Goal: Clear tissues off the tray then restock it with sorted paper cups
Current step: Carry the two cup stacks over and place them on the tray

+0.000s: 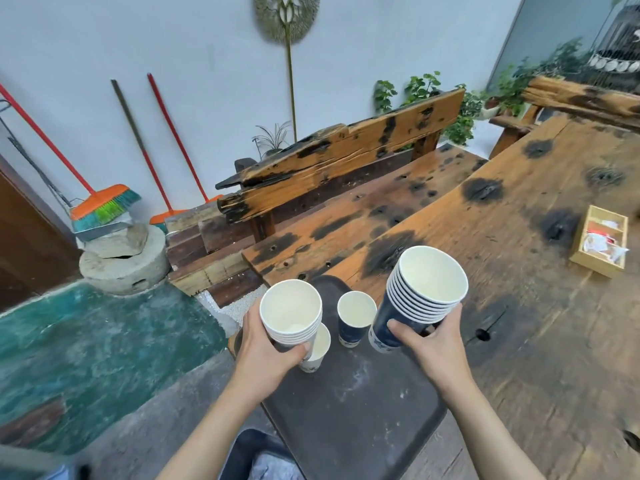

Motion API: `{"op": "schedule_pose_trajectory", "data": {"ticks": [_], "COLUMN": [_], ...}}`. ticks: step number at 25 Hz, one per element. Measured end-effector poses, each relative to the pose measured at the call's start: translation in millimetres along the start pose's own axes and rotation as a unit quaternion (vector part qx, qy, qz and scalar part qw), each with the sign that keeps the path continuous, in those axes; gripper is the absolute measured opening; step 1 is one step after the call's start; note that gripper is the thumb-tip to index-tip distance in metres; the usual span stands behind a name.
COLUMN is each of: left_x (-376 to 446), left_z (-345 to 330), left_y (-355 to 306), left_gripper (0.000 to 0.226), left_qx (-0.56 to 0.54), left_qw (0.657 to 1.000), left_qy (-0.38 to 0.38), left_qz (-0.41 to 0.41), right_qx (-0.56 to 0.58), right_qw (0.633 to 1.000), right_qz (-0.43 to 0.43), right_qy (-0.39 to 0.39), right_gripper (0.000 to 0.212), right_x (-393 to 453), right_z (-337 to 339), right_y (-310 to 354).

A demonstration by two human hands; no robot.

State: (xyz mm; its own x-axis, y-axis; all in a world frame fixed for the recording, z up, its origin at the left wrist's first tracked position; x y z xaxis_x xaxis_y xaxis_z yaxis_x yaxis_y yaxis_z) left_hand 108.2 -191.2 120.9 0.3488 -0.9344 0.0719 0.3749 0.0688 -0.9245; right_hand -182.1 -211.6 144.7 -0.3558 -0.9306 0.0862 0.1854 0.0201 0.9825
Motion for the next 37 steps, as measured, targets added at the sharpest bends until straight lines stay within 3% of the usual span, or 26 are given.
{"op": "schedule_pose_trajectory", "data": {"ticks": [10,19,25,37], "left_x": [21.8,11.1,9.9,0.0], "left_z": [-52.3,-84.5,-104.4,-108.2], "left_y": [40.1,116.4,151.0,163.6], "left_gripper": [0.089,0.089,0.091,0.096], "left_qx": [0.004,0.015,-0.02,-0.013], "left_qw": [0.998,0.997,0.997,0.996], "left_qy": [-0.013,-0.031,0.011,0.0], "left_qz": [0.057,0.064,0.074,0.086], "right_qx": [0.045,-0.015,-0.009,-0.038], "right_qw": [0.998,0.992,0.982,0.984], "right_qz": [-0.005,-0.011,-0.057,-0.042], "right_qy": [0.053,0.126,0.178,0.168], "right_gripper": [0.084,0.09,0.088,0.086], "right_x": [73.6,77.0,65.7,65.0], "right_z": [-57.9,-92.9,-97.8,-96.8], "right_y": [-33.0,-131.1,-184.3,-196.9]}}
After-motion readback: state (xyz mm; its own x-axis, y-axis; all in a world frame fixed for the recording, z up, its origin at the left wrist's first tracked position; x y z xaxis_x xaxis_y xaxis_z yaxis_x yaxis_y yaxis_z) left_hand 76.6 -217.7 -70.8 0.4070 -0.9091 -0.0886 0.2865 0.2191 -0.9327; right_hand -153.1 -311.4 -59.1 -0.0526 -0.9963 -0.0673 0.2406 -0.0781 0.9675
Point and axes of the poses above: each hand's wrist, its own x-axis towards the middle knuckle, its own z-axis out of the back of the hand, y = z × x, the point moved 8 cm from there along x, towards the middle knuckle, and after that the axes turned 10 degrees about -y, right-handed, at the moved point
